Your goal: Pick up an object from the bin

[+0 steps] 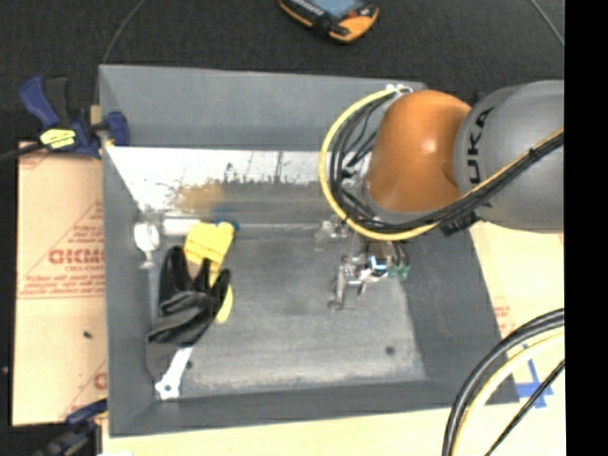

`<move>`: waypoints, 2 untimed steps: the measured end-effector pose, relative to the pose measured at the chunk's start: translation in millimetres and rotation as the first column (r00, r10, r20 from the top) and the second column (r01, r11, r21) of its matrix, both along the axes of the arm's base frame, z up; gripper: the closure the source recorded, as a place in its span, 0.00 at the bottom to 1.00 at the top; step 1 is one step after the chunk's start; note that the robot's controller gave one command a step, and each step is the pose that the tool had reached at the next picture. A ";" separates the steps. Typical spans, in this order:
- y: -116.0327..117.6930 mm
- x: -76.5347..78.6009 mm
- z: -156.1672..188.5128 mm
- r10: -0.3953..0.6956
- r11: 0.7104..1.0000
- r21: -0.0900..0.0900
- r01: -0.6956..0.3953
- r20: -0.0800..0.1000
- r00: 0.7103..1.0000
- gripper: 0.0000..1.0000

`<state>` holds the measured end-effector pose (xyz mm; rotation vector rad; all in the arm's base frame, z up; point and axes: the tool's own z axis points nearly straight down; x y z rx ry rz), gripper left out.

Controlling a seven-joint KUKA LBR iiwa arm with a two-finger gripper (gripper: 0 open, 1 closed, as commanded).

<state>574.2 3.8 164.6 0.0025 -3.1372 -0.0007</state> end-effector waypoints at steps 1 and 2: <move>0.0 1.9 4.5 0.000 1.000 0.000 0.000 0.008 1.000 0.00; -107.6 3.0 -97.3 -0.055 0.998 -0.003 0.055 0.001 0.998 0.00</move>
Offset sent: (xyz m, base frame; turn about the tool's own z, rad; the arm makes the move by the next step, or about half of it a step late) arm 0.0039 -0.1015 -0.0946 0.0472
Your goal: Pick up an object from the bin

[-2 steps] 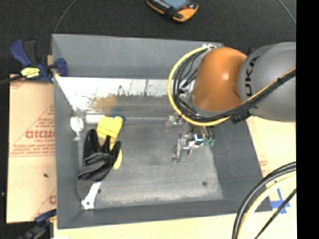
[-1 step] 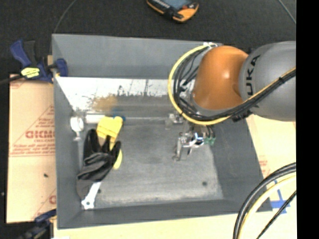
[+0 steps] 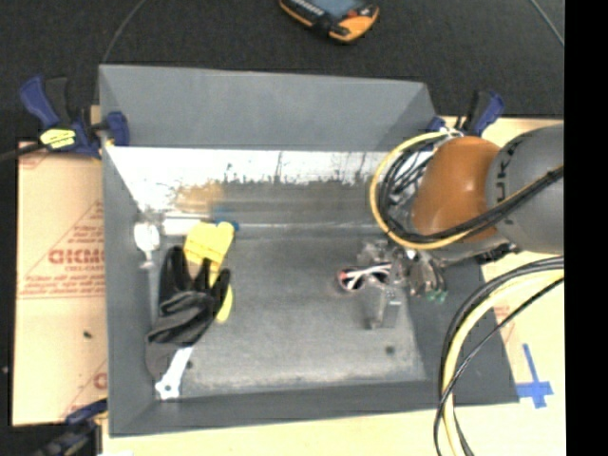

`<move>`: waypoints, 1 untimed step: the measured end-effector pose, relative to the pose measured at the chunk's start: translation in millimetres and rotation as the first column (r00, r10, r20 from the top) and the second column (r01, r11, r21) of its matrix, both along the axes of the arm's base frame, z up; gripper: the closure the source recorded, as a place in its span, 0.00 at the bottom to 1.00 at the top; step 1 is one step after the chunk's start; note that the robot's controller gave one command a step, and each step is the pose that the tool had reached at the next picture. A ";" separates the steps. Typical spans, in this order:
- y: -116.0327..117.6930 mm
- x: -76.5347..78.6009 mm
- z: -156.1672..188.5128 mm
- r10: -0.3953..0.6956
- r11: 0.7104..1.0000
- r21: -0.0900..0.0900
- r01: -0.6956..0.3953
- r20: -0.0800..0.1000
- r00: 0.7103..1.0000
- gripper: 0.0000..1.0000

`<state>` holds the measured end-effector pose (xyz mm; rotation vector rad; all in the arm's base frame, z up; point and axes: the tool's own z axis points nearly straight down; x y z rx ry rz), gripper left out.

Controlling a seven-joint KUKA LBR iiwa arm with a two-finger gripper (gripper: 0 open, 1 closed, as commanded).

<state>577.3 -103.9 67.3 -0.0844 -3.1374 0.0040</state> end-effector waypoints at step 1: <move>-10.9 41.5 49.9 0.105 0.994 -0.001 -0.105 0.017 0.994 0.00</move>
Offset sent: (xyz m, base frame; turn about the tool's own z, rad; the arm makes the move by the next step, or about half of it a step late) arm 0.0385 -0.0061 0.0327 -0.0049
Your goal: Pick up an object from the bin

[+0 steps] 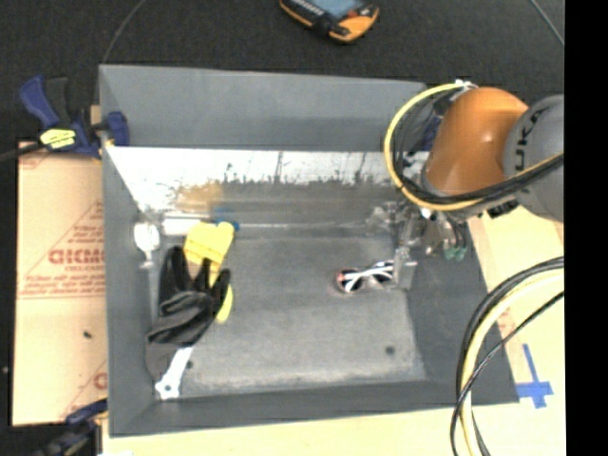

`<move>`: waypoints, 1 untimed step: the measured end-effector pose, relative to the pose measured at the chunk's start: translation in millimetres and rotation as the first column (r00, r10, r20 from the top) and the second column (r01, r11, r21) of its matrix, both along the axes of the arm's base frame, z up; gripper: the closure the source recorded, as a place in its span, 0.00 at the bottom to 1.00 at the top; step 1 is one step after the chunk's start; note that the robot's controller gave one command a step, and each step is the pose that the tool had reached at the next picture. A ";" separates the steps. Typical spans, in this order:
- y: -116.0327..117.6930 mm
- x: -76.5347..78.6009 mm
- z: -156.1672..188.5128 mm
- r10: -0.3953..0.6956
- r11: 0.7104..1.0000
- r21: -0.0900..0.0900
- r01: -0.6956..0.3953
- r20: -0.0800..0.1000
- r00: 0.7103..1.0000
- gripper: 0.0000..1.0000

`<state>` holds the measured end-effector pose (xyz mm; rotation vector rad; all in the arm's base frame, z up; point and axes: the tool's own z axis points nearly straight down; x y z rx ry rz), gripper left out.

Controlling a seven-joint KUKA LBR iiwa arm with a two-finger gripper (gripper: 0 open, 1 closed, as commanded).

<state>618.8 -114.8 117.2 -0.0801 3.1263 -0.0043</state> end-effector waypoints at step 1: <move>4.3 -2.1 -16.4 -0.100 0.995 0.001 0.100 -0.012 0.995 0.00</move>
Offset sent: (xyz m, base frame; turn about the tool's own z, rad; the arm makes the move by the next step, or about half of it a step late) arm 0.0211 0.0069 -0.0472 -0.5021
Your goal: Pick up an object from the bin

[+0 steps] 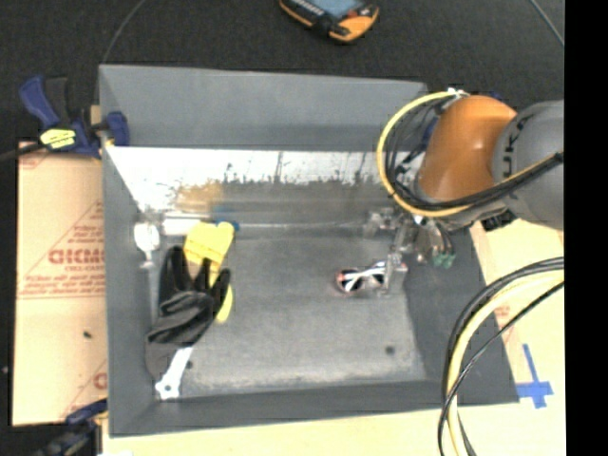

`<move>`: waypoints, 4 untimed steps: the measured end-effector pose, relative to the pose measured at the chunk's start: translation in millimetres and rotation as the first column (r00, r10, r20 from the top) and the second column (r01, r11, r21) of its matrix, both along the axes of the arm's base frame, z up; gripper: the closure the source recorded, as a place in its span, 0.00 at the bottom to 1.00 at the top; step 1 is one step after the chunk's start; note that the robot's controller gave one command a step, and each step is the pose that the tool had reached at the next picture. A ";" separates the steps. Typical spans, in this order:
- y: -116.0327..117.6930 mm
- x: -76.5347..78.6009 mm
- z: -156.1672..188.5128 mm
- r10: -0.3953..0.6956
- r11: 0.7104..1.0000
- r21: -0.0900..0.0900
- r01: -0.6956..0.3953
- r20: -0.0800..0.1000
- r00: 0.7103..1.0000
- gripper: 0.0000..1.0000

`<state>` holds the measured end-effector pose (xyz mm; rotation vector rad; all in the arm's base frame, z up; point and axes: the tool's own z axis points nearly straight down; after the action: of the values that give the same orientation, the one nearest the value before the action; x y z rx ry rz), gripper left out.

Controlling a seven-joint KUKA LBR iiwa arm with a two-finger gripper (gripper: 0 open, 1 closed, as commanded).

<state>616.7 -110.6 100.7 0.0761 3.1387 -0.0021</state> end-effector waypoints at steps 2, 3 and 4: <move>1.5 13.1 -28.1 0.325 0.946 -0.003 -0.325 0.007 0.946 1.00; 1.5 13.2 -28.2 0.326 0.945 -0.003 -0.326 0.007 0.945 1.00; 1.6 12.5 -26.1 0.326 0.945 -0.003 -0.326 0.006 0.945 1.00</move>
Offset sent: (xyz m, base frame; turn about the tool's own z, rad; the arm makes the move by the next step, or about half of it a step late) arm 0.0110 0.0024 -0.0307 -0.3332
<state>629.2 -109.0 74.6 -0.4431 3.1016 -0.0037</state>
